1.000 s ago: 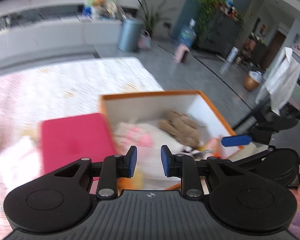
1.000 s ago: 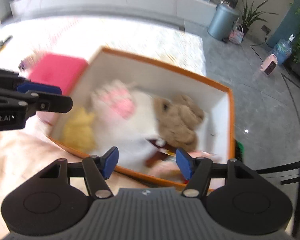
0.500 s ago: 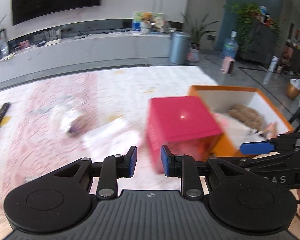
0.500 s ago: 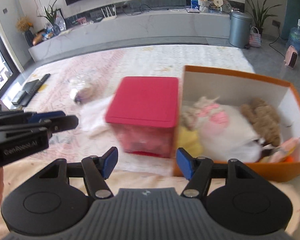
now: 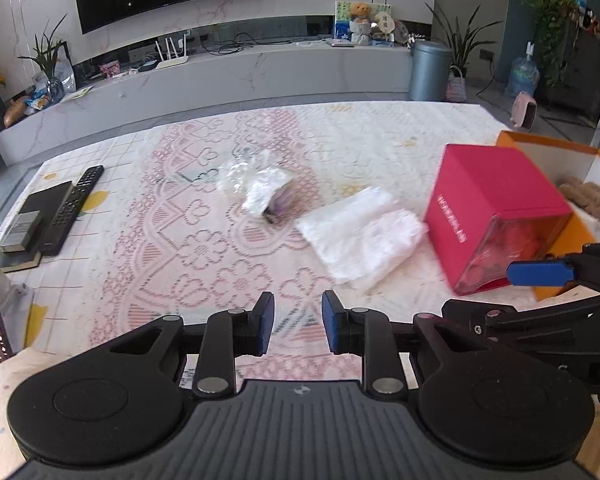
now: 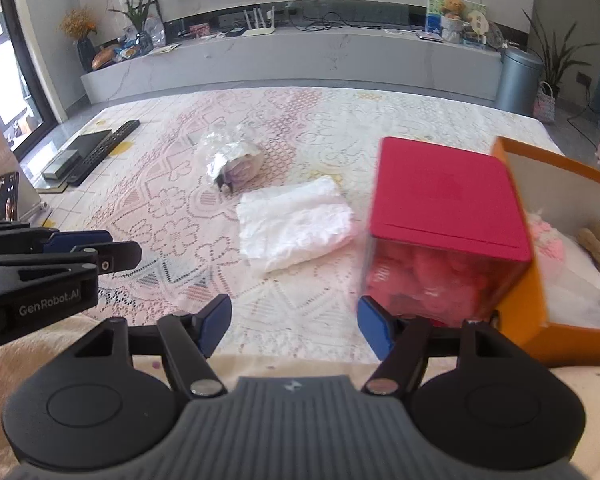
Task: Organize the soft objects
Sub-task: 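Withdraw both tools from the shoebox back over the bed, then grasp the clear plastic bag with the left tool while the right tool grasps the white tissue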
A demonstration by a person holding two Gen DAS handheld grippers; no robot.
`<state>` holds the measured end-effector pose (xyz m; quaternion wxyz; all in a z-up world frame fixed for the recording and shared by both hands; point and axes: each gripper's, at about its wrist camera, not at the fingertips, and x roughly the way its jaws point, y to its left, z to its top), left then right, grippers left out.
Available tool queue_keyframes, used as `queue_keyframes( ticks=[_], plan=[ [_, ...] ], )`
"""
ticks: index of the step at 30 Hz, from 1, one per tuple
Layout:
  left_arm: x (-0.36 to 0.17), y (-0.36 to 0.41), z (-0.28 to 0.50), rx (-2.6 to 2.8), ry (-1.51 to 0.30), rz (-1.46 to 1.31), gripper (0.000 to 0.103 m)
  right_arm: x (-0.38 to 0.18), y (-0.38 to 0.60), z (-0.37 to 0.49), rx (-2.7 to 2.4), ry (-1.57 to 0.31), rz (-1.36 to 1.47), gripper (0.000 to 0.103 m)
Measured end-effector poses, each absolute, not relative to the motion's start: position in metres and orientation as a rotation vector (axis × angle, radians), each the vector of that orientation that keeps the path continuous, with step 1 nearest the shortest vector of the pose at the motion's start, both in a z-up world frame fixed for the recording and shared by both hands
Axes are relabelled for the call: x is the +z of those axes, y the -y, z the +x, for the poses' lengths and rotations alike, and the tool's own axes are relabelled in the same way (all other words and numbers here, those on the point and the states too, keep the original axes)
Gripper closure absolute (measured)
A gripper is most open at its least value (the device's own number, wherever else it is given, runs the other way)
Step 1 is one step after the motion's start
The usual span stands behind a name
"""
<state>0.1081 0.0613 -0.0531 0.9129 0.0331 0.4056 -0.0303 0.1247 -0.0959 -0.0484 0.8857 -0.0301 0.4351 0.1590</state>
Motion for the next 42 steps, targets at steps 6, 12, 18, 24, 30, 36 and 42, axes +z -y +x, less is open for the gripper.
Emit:
queue_keyframes(
  ticks=[6,12,18,24,30,36,42],
  plan=[
    [-0.066,-0.08,0.122,-0.058,-0.868,0.067,0.074,-0.067,0.062,0.134,0.344,-0.886,-0.179,0.034],
    [-0.08,-0.086,0.149,-0.066,-0.903,0.071,0.074,-0.08,0.043,0.158,0.35,-0.902,-0.201,0.033],
    [-0.088,-0.096,0.176,-0.042,-0.935,0.016,0.074,-0.094,0.028,0.19,0.334,-0.913,-0.206,0.032],
    [-0.096,-0.101,0.204,-0.03,-0.943,-0.009,0.074,-0.106,0.018,0.225,0.313,-0.932,-0.18,0.03],
    [-0.11,-0.112,0.217,-0.002,-0.95,-0.068,0.074,-0.118,0.016,0.247,0.297,-0.94,-0.154,0.016],
    [-0.113,-0.129,0.224,0.071,-0.932,-0.123,0.074,-0.131,0.016,0.267,0.256,-0.964,-0.112,0.006],
    [-0.121,-0.13,0.226,0.079,-0.955,-0.117,0.074,-0.15,0.007,0.283,0.248,-1.02,-0.121,0.002]
  ],
)
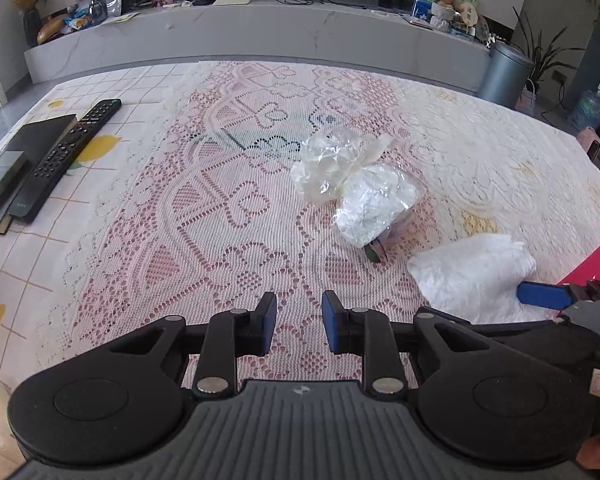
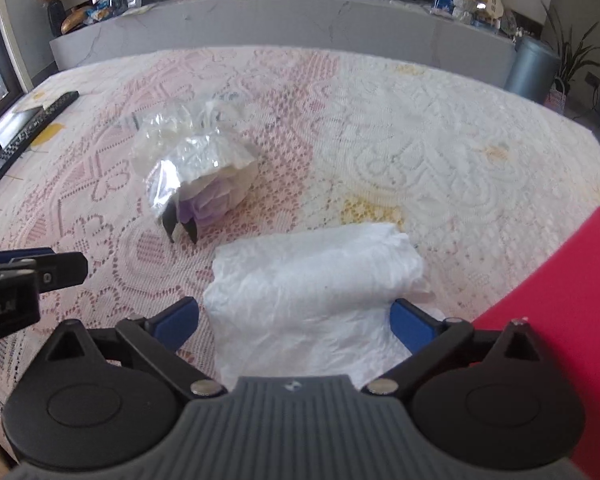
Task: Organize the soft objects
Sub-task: 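Grasp the clear plastic bag with the left tool while the right tool grasps the white tissue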
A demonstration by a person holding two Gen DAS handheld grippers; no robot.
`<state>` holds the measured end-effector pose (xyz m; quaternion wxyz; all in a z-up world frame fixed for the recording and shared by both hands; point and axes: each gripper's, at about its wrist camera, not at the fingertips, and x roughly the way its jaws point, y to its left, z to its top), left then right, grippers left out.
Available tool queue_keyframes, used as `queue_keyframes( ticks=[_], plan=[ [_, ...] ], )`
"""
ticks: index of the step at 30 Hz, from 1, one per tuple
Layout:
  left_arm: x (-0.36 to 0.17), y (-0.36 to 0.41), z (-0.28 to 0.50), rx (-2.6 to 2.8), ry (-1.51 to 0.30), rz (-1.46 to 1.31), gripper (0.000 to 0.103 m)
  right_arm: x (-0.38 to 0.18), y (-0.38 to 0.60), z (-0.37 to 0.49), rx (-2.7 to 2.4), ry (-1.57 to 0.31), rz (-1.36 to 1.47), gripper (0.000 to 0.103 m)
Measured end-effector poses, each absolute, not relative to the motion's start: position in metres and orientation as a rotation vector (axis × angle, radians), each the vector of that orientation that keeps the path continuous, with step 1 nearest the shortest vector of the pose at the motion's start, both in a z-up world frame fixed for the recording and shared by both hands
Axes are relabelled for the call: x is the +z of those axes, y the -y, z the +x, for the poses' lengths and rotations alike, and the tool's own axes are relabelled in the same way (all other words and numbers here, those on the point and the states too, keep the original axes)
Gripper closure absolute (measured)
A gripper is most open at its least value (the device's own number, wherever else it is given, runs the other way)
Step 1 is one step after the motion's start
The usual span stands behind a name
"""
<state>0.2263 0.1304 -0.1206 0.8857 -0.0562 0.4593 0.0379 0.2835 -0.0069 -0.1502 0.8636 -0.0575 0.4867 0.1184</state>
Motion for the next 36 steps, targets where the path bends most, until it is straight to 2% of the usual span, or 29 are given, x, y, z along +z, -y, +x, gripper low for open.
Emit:
queue_keyframes(
  ticks=[5,6,7,8,10,14,15,16,17,19,27,30,32,36],
  plan=[
    [-0.125,-0.126,0.226,0.07,-0.965,-0.092,0.074,-0.156,0.001,0.276,0.255,-0.992,-0.19,0.004],
    [-0.125,-0.126,0.226,0.068,-0.965,-0.089,0.074,-0.155,0.002,0.276,0.255,-0.989,-0.185,0.008],
    [-0.126,-0.125,0.225,0.067,-0.966,-0.085,0.074,-0.153,0.004,0.276,0.249,-0.981,-0.178,0.018],
    [-0.126,-0.125,0.225,0.066,-0.966,-0.082,0.074,-0.151,0.006,0.276,0.239,-0.976,-0.174,0.022],
    [-0.126,-0.125,0.225,0.065,-0.969,-0.08,0.074,-0.148,0.01,0.277,0.223,-0.971,-0.17,0.038],
    [-0.126,-0.124,0.225,0.065,-0.971,-0.071,0.074,-0.146,0.009,0.273,0.234,-0.95,-0.211,0.057],
    [-0.126,-0.124,0.225,0.065,-0.97,-0.07,0.074,-0.145,0.008,0.271,0.226,-0.94,-0.232,0.072],
    [-0.126,-0.124,0.225,0.065,-0.969,-0.07,0.074,-0.143,0.007,0.27,0.227,-0.93,-0.241,0.082],
    [-0.126,-0.124,0.224,0.065,-0.968,-0.07,0.074,-0.141,0.008,0.269,0.233,-0.925,-0.235,0.086],
    [-0.126,-0.124,0.224,0.065,-0.968,-0.072,0.074,-0.138,0.009,0.267,0.234,-0.915,-0.238,0.09],
    [-0.108,-0.122,0.226,-0.022,-0.889,-0.089,0.074,-0.104,0.021,0.264,0.202,-0.814,-0.181,0.091],
    [-0.102,-0.117,0.236,-0.062,-0.853,-0.053,0.063,-0.096,0.023,0.274,0.187,-0.79,-0.168,0.091],
    [-0.102,-0.113,0.245,-0.085,-0.828,-0.029,0.049,-0.097,0.022,0.283,0.185,-0.789,-0.167,0.091],
    [-0.114,-0.111,0.266,-0.11,-0.813,-0.041,0.047,-0.106,0.02,0.3,0.203,-0.824,-0.14,0.091]
  ],
)
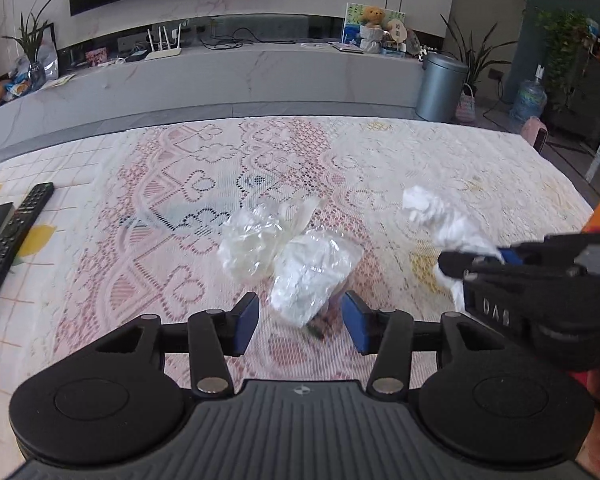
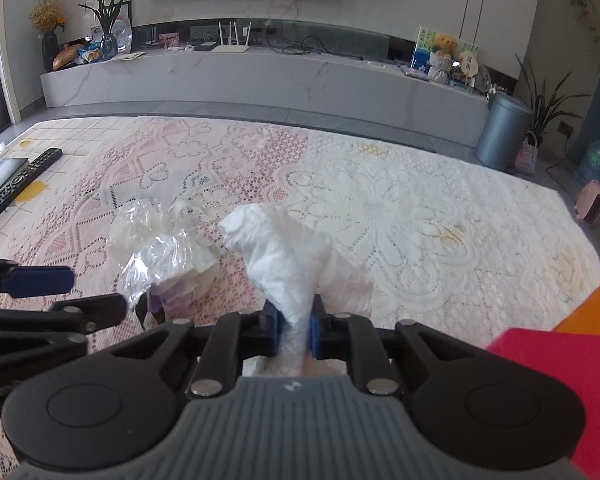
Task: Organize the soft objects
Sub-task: 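Grasp the clear plastic bag with the left tool while the right tool grasps the white tissue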
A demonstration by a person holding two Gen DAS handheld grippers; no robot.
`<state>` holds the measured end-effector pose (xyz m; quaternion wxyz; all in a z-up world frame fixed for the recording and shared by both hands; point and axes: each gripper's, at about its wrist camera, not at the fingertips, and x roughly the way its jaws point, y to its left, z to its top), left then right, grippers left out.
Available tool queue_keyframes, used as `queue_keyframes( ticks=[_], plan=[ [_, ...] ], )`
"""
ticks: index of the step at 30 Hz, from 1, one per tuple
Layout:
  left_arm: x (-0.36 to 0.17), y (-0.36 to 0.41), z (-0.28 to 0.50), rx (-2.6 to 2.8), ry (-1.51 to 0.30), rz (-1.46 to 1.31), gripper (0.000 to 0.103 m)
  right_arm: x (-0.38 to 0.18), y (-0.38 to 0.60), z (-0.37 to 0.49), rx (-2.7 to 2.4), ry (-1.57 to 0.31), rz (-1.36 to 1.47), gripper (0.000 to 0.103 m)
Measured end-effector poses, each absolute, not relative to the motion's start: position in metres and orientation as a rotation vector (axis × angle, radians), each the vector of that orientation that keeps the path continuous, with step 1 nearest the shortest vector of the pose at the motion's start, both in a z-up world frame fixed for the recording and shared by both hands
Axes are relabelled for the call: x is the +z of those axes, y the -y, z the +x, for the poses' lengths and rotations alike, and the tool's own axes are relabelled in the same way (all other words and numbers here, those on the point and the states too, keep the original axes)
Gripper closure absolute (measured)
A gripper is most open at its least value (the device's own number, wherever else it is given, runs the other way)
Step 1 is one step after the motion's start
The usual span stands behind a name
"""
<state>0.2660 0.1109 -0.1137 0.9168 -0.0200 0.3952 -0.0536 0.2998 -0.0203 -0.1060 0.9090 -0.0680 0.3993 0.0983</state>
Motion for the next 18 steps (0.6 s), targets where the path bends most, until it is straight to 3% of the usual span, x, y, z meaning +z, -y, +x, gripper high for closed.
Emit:
queue_keyframes(
  ticks=[2,8,15,18],
  plan=[
    [-0.118,-0.113,0.275,-0.123,-0.8,-0.105,0.034,-0.111,0.019,0.304,0.211,-0.833,-0.144,0.091],
    [-0.129,-0.111,0.29,-0.074,-0.794,-0.167,0.03,-0.12,0.023,0.316,0.205,-0.852,-0.11,0.091],
    [-0.141,-0.107,0.295,-0.06,-0.788,-0.13,0.031,-0.13,0.025,0.327,0.213,-0.895,-0.078,0.09],
    [-0.141,-0.104,0.297,-0.063,-0.785,-0.123,0.039,-0.135,0.024,0.327,0.217,-0.916,-0.072,0.09]
  ],
)
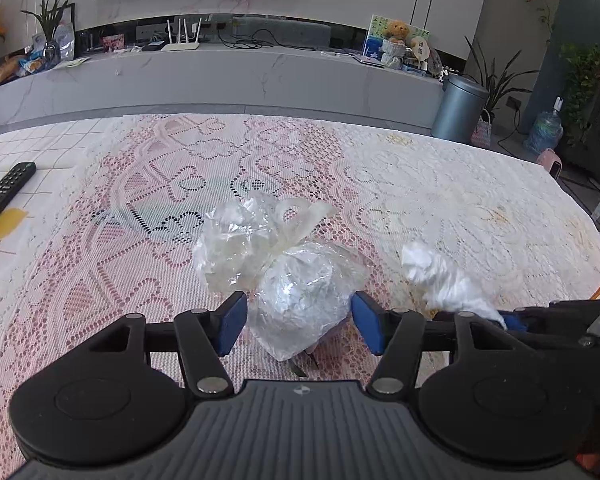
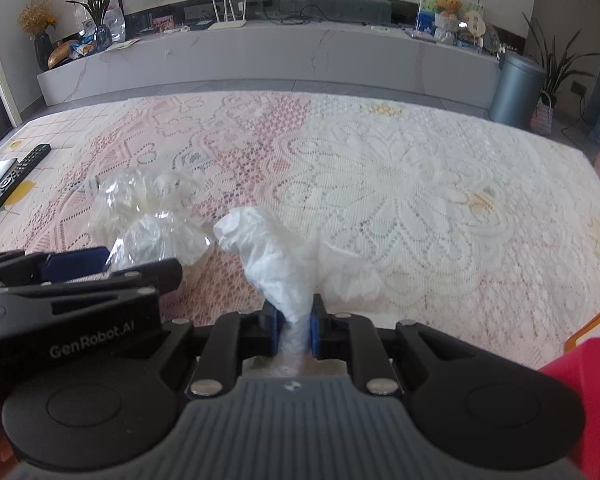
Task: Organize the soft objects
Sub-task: 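Grasp the clear plastic bag with the left tool while the right tool grasps the white tissue, then carry the clear plastic bag and white tissue into the shoebox and open both tools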
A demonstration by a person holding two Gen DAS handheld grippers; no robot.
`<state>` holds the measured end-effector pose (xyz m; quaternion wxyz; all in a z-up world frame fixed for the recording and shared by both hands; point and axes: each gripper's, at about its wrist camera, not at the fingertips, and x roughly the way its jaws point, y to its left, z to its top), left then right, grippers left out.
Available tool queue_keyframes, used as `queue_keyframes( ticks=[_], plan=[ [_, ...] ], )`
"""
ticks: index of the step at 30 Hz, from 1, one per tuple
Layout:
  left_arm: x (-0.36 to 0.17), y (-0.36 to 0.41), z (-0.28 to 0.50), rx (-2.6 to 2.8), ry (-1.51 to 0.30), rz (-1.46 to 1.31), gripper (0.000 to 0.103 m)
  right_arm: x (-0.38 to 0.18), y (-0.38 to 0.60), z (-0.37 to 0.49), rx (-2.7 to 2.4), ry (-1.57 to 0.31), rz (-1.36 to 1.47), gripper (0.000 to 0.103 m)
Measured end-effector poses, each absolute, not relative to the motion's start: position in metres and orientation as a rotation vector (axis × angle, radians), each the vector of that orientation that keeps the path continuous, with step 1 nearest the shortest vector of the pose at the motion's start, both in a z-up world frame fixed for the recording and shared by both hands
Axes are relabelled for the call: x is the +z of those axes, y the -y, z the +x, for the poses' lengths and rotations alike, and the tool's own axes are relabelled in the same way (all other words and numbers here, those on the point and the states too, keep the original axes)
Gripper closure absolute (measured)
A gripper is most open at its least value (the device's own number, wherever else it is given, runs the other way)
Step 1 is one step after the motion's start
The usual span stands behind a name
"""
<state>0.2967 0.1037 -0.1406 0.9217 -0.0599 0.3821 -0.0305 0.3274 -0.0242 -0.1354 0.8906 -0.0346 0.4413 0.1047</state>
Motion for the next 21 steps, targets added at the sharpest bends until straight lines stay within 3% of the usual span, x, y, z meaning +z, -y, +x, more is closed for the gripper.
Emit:
queue_keyframes(
  ticks=[3,8,11,21],
  plan=[
    [-0.141,-0.101,0.296,-0.061,-0.774,-0.104,0.043,-0.138,0.022,0.326,0.223,-0.919,-0.083,0.089],
    [-0.14,-0.093,0.291,-0.052,-0.753,-0.035,0.063,-0.137,0.021,0.325,0.224,-0.922,-0.084,0.088],
    [-0.136,-0.093,0.287,-0.04,-0.739,-0.027,0.068,-0.134,0.021,0.326,0.224,-0.916,-0.083,0.088],
    [-0.111,-0.102,0.264,-0.018,-0.775,-0.051,0.072,-0.107,0.029,0.311,0.254,-0.867,-0.061,0.089]
  ],
)
